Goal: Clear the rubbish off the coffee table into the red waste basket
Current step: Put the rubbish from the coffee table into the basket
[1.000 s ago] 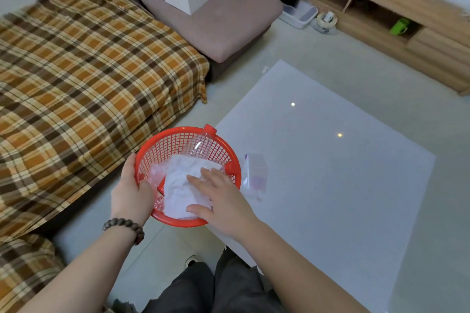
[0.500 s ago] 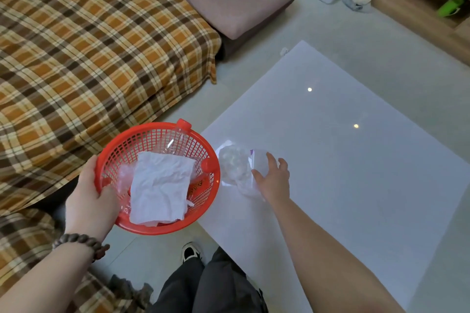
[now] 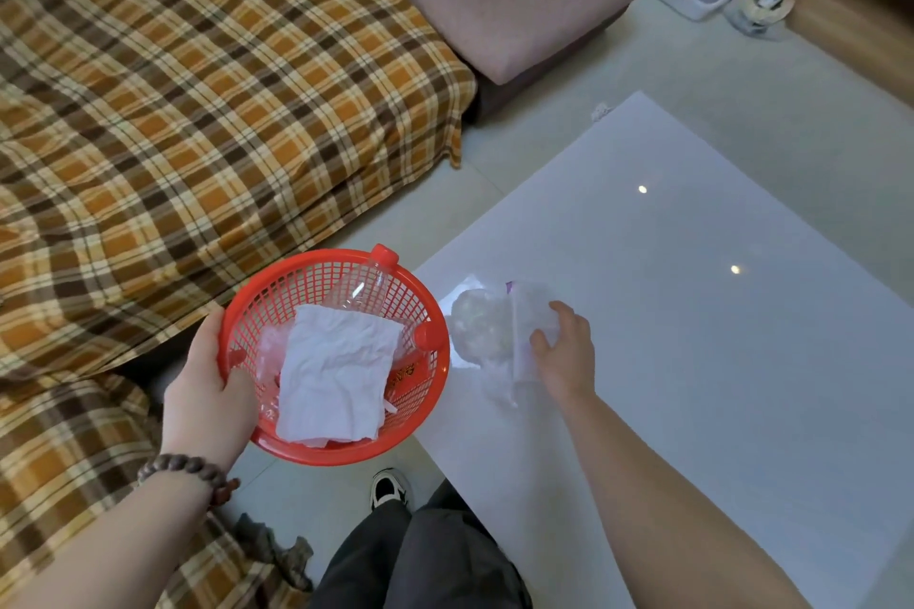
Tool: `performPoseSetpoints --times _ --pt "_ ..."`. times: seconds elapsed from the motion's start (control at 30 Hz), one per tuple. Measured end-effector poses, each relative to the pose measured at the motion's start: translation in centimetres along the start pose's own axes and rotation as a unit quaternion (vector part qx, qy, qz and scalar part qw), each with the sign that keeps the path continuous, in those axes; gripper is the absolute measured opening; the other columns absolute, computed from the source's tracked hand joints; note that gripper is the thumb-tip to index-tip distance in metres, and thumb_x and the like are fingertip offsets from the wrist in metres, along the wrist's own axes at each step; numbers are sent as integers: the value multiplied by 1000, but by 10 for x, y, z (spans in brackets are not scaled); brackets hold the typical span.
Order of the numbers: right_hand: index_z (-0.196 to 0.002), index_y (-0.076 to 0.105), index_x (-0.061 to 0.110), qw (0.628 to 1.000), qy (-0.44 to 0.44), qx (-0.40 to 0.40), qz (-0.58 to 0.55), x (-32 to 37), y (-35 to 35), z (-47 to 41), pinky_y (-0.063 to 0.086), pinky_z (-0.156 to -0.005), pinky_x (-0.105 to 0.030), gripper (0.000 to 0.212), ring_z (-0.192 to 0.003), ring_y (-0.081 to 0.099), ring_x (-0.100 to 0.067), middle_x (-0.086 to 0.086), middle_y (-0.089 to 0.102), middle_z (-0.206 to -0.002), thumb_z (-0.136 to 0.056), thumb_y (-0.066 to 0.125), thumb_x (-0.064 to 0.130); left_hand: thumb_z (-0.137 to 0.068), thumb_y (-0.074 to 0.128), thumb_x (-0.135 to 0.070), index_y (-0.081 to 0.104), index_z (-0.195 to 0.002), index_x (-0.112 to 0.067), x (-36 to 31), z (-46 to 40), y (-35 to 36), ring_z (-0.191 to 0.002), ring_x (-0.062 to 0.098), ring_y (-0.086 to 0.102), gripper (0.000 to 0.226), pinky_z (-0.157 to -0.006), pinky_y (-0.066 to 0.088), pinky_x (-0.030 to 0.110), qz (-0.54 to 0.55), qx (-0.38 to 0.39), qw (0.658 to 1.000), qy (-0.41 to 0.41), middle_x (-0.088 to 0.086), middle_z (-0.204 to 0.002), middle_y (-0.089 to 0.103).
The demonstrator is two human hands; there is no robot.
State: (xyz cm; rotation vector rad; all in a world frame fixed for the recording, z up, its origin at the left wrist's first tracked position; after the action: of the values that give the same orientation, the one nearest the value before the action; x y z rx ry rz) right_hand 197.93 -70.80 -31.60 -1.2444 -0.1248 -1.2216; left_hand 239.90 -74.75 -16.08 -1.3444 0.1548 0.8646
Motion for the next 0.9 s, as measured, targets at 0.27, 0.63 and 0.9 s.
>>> performPoseSetpoints --times 0.27,0.63,0.9 --pt "-121 46 44 975 -128 -69 -168 111 -81 77 45 -87 -21 43 -107 50 3 16 47 -123 -86 59 23 -87 45 -14 30 -142 -31 -14 12 -3 -81 16 51 59 -71 38 27 52 25 998 -8 11 -119 59" --pt "-129 47 26 934 -332 127 -47 231 4 181 41 -101 -25 43 -125 38 -6 4 42 -136 -88 60 21 -84 40 -11 31 -139 -37 -50 17 2 -69 -4 51 62 -53 35 13 118 47 992 26 -9 -92 58" --pt "-129 52 38 910 -307 264 88 216 56 191 36 -108 -37 37 -137 32 -18 4 29 -152 -92 53 33 -85 39 -10 31 -139 -40 -63 18 -11 -67 0 55 62 -47 36 10 125 43 990 55 -19 -81 54"
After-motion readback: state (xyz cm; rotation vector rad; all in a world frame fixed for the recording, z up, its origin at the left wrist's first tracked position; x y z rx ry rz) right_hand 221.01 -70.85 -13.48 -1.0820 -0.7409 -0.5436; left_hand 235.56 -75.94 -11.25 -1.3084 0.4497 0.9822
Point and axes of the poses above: each hand's wrist, its own z-axis away from the middle knuckle, its own y-axis out of the palm, x = y × z, the point moved 10 cm from there along -z, towards the middle knuckle
